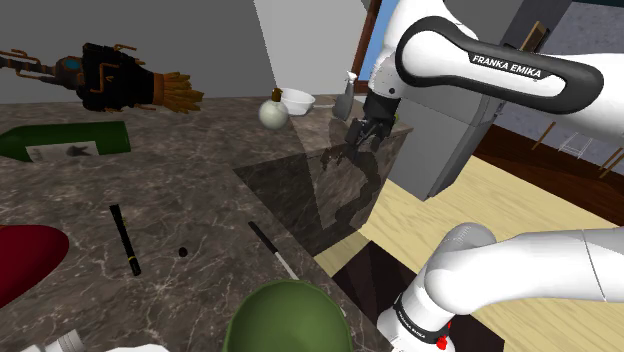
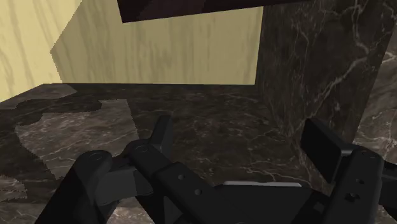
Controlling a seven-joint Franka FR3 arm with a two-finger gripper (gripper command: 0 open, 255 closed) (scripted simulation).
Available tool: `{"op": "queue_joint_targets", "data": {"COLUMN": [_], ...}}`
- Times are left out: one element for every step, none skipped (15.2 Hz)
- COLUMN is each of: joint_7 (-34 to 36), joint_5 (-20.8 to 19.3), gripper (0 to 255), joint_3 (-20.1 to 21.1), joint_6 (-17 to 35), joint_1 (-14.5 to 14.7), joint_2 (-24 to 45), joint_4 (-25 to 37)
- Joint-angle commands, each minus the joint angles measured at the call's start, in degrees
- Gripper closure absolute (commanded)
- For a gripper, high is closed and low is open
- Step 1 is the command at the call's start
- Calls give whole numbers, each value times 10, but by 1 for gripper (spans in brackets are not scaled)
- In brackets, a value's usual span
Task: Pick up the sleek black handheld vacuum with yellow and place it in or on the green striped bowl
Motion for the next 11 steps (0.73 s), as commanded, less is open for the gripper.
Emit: {"op": "queue_joint_targets", "data": {"joint_7": [0, 13, 26, 38, 51, 63, 76, 88, 101, 113, 125], "joint_5": [0, 8, 15, 22, 29, 36, 42, 47, 52, 57, 62], "gripper": [0, 0, 0, 0, 0, 0, 0, 0, 0, 0, 0], "joint_3": [0, 11, 23, 34, 46, 57, 68, 79, 90, 102, 113], "joint_6": [0, 7, 14, 21, 28, 35, 43, 50, 57, 65, 72], "joint_1": [0, 5, 9, 13, 18, 22, 26, 29, 33, 36, 39], "joint_2": [0, 7, 14, 22, 31, 41, 51, 61, 73, 84, 97], "joint_4": [0, 0, 0, 2, 3, 6, 9, 13, 17, 23, 28]}}
